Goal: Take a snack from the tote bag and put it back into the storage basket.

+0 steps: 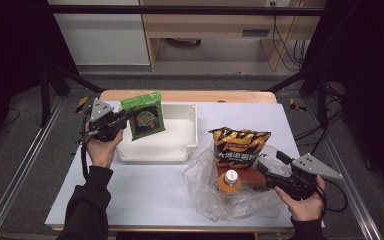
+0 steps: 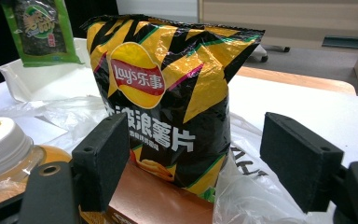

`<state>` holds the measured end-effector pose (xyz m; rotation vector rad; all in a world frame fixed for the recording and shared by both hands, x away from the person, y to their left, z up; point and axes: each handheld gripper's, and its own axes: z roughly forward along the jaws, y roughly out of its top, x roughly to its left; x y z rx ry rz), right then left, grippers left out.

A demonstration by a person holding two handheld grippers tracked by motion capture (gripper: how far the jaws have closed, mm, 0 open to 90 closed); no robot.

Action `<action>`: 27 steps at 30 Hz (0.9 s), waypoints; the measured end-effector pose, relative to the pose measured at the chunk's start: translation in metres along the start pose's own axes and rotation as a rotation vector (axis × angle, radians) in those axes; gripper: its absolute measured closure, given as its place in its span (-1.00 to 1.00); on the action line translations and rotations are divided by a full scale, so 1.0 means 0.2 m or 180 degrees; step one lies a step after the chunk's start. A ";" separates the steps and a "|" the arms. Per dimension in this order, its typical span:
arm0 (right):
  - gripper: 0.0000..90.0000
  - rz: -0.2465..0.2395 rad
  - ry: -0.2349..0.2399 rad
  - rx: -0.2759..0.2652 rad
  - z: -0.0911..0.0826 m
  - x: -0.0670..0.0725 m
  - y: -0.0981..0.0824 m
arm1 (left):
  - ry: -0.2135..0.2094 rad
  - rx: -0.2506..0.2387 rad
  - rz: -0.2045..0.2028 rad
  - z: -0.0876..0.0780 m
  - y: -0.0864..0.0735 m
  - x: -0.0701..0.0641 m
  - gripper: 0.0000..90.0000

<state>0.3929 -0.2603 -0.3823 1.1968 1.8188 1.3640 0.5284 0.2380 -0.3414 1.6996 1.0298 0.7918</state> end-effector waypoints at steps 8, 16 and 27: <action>-0.46 0.0013 0.0001 0.0002 0.00 0.00 0.00 | 0.0120 0.0044 -0.0068 0.09 -0.01 0.11 0.83; -0.47 0.0007 0.0010 0.0027 0.02 0.00 -0.01 | 0.0238 0.0151 -0.0062 0.18 -0.03 0.17 0.83; -0.47 0.0014 0.0003 0.0048 0.03 0.00 -0.02 | 0.0382 0.0301 -0.0106 0.31 -0.09 0.25 0.83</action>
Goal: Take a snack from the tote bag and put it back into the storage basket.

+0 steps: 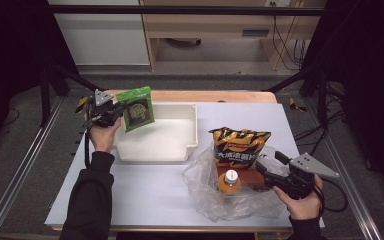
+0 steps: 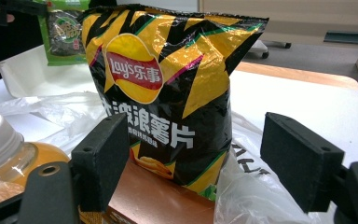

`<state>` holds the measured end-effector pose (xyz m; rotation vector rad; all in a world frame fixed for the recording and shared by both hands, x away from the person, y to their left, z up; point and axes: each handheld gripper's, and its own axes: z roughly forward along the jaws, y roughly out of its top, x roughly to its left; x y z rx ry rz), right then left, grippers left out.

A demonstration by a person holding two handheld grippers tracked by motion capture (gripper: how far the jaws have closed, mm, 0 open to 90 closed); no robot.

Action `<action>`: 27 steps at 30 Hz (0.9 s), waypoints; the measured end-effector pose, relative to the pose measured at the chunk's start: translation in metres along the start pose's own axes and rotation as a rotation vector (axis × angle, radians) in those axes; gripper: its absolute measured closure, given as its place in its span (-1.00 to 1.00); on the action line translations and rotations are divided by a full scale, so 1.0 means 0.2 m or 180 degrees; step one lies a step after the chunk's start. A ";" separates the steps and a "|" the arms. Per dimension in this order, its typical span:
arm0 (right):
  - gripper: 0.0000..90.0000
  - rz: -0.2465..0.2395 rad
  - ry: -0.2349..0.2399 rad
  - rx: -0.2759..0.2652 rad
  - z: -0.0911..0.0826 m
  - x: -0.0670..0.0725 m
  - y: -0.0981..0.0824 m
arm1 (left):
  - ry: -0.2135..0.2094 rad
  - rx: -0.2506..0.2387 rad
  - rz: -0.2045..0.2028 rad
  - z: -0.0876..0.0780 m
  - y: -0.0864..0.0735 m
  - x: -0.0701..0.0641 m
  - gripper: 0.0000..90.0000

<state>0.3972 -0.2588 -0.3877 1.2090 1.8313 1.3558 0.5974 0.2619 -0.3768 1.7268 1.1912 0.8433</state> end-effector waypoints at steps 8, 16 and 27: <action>-0.47 -0.0002 -0.0003 0.0023 0.01 0.00 -0.01 | -0.0004 0.0104 -0.0089 0.09 -0.05 0.06 0.83; -0.47 0.0005 -0.0009 0.0012 0.01 0.00 -0.01 | -0.0021 0.0177 -0.0090 0.12 -0.07 0.07 0.81; -0.47 -0.0001 0.0016 0.0037 0.02 0.00 -0.01 | 0.0020 0.0265 -0.0184 0.13 -0.07 0.08 0.60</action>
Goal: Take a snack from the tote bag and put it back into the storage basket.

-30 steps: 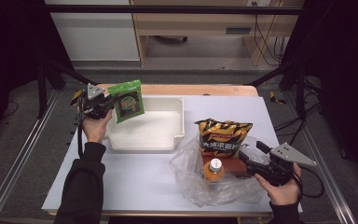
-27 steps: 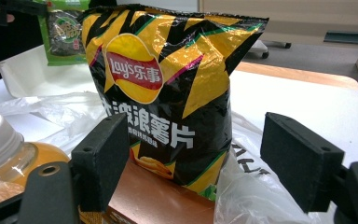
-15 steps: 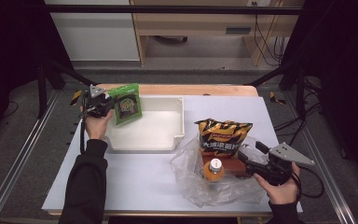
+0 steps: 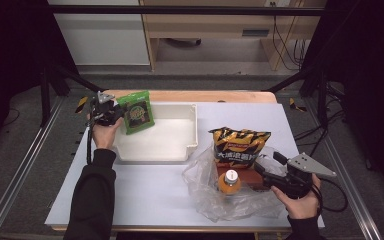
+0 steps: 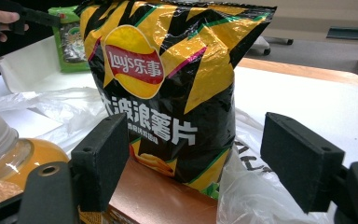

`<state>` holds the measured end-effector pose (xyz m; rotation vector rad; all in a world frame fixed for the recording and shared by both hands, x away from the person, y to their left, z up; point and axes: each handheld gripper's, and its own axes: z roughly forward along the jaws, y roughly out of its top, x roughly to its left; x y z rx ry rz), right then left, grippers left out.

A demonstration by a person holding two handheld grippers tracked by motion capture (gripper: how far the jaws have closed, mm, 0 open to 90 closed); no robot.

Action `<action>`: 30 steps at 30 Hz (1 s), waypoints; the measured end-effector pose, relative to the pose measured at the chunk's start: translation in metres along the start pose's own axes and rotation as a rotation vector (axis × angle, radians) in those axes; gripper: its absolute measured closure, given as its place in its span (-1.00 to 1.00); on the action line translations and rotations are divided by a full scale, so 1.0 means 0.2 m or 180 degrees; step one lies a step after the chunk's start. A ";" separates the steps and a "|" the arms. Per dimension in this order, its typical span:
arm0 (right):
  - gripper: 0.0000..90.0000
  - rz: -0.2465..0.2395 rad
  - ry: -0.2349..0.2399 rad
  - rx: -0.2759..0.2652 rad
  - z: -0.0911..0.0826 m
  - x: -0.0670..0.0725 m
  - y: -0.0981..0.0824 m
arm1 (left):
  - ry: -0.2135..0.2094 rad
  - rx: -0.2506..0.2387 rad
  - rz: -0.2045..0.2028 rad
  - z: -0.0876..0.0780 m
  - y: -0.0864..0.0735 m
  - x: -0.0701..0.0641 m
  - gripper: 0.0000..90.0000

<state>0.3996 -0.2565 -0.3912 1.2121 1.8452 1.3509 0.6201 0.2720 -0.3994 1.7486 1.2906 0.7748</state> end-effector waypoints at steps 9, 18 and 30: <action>-0.47 0.0002 -0.0001 -0.0014 -0.01 0.00 0.01 | -0.0033 0.0107 -0.0105 -0.03 0.00 0.00 0.48; -0.45 -0.0005 0.0005 -0.0019 -0.01 0.00 0.01 | 0.0045 0.0252 -0.0228 0.00 0.00 -0.01 0.93; -0.43 -0.0001 -0.0002 -0.0012 0.00 -0.01 0.00 | 0.0041 0.0088 -0.0239 -0.07 0.02 -0.01 0.62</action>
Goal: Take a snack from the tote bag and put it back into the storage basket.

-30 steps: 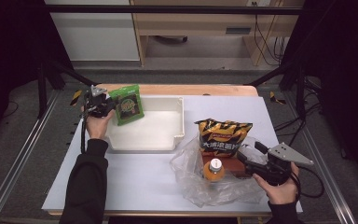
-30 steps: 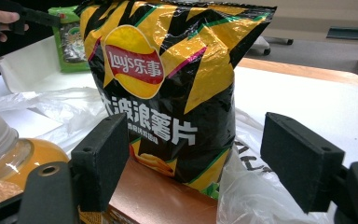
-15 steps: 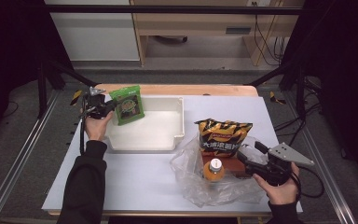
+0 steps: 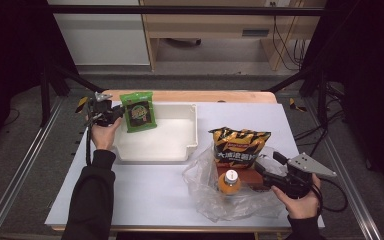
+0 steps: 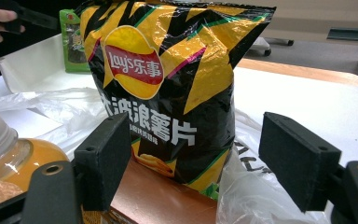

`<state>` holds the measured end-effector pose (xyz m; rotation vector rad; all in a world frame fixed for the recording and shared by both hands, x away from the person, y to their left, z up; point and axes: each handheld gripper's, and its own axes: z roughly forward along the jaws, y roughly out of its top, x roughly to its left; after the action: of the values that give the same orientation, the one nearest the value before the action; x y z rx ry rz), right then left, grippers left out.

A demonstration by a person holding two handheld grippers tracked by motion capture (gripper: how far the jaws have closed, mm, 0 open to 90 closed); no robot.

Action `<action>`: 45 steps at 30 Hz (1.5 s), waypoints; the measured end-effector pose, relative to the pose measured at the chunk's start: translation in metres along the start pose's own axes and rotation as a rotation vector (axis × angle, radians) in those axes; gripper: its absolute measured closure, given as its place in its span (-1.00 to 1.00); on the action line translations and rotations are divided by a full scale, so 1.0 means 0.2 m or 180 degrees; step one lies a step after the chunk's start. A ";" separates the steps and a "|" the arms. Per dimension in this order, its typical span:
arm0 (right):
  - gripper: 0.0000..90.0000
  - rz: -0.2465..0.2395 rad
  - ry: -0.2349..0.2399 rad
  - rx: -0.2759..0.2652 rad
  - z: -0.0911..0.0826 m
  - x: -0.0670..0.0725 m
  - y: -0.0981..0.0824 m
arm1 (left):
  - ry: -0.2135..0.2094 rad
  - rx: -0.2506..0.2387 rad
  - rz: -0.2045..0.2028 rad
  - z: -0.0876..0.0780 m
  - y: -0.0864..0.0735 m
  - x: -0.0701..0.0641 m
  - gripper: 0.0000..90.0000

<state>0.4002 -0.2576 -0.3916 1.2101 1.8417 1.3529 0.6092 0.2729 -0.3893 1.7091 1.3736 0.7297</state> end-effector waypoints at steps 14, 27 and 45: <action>-0.26 -0.0019 0.0013 -0.0090 -0.02 0.00 0.01 | -0.0212 -0.0219 0.0066 -0.20 -0.07 -0.08 0.55; -0.06 -0.0063 0.0106 -0.0089 -0.01 0.00 0.00 | -0.0412 -0.0381 0.0147 -0.36 -0.24 -0.17 0.44; -0.32 -0.0019 0.0017 -0.0112 0.02 -0.05 0.05 | -0.0726 -0.0477 0.0362 -0.52 -0.38 -0.37 0.11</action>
<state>0.4103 -0.2633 -0.3845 1.1833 1.8162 1.3809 0.4673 0.2322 -0.3977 1.7035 1.0473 0.6599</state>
